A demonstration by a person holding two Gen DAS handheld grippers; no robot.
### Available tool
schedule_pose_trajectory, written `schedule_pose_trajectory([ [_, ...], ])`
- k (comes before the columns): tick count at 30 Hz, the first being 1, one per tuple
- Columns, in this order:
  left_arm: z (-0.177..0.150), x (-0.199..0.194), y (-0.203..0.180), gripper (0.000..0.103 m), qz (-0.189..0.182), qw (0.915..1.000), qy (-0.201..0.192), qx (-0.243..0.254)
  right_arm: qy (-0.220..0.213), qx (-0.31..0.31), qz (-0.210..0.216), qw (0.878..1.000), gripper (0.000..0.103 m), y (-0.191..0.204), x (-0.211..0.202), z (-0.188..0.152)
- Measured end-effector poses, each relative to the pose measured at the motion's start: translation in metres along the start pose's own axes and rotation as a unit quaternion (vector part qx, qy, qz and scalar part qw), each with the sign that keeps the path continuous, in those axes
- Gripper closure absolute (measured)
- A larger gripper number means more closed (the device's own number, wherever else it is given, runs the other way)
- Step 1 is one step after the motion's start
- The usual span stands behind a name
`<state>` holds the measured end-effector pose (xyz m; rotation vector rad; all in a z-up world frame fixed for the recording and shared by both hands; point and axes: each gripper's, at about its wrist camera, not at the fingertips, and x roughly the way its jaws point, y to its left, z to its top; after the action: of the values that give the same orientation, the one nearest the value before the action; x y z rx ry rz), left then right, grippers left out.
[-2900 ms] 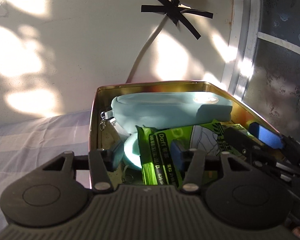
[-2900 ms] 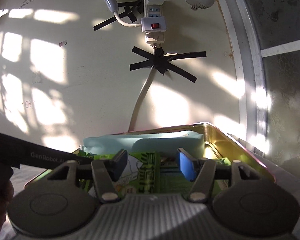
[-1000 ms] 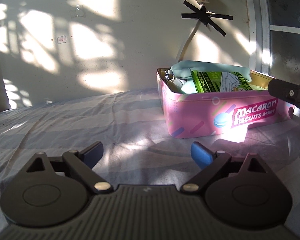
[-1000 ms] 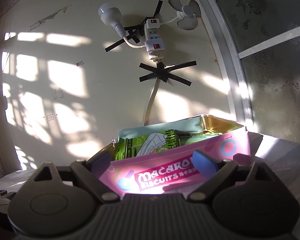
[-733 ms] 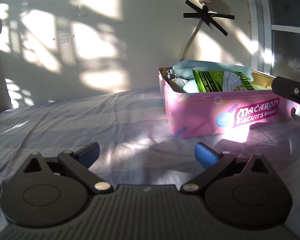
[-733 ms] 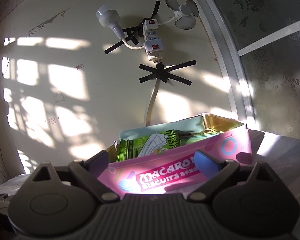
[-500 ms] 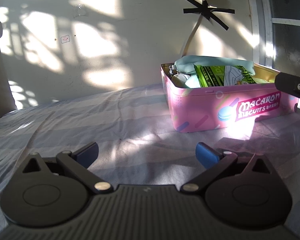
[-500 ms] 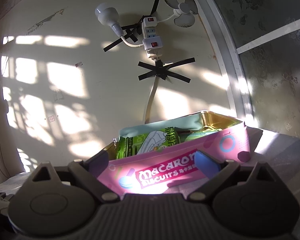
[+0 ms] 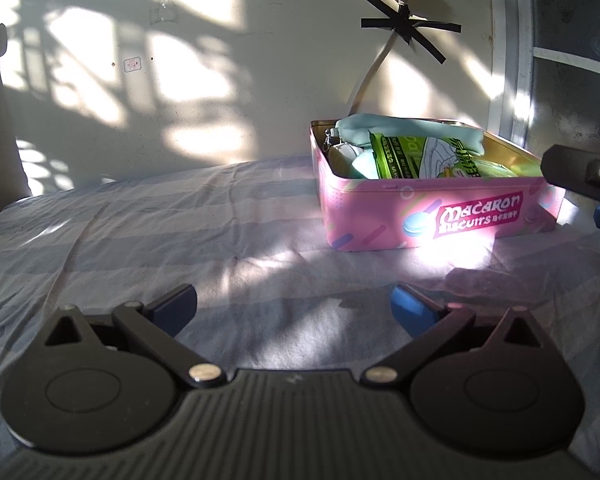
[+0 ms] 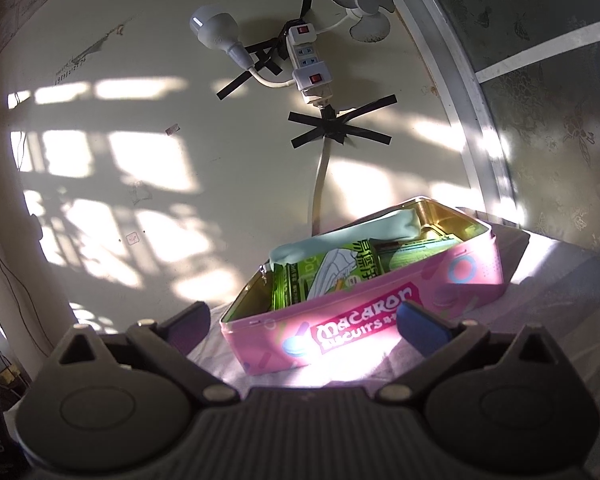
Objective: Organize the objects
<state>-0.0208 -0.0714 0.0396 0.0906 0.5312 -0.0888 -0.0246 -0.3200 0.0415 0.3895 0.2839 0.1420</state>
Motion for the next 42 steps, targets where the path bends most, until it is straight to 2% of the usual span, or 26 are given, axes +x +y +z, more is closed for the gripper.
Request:
schedule_pose_trajectory([
  [5, -0.001, -0.006, 0.003, 0.000, -0.014, 0.9997, 0.016, -0.015, -0.002, -0.007, 0.001, 1.000, 0.000, 0.007, -0.008, 0.001],
  [9, 0.000, -0.008, 0.004, 0.000, 0.002, 0.9997, 0.017, -0.020, -0.010, -0.012, -0.007, 1.000, 0.000, 0.010, -0.010, 0.002],
  [19, -0.001, 0.001, 0.012, 0.000, 0.028, 0.9977, 0.054, -0.029, 0.002, -0.006, -0.012, 1.000, 0.000, 0.008, -0.004, -0.002],
  [26, -0.003, 0.000, 0.010, 0.000, 0.039, 0.9976, 0.052, -0.022, 0.007, -0.005, -0.014, 1.000, 0.000, 0.008, -0.002, -0.004],
  [42, -0.006, 0.000, 0.006, 0.000, 0.027, 0.9986, 0.044, -0.011, 0.018, -0.005, -0.009, 1.000, 0.000, 0.009, 0.002, -0.010],
])
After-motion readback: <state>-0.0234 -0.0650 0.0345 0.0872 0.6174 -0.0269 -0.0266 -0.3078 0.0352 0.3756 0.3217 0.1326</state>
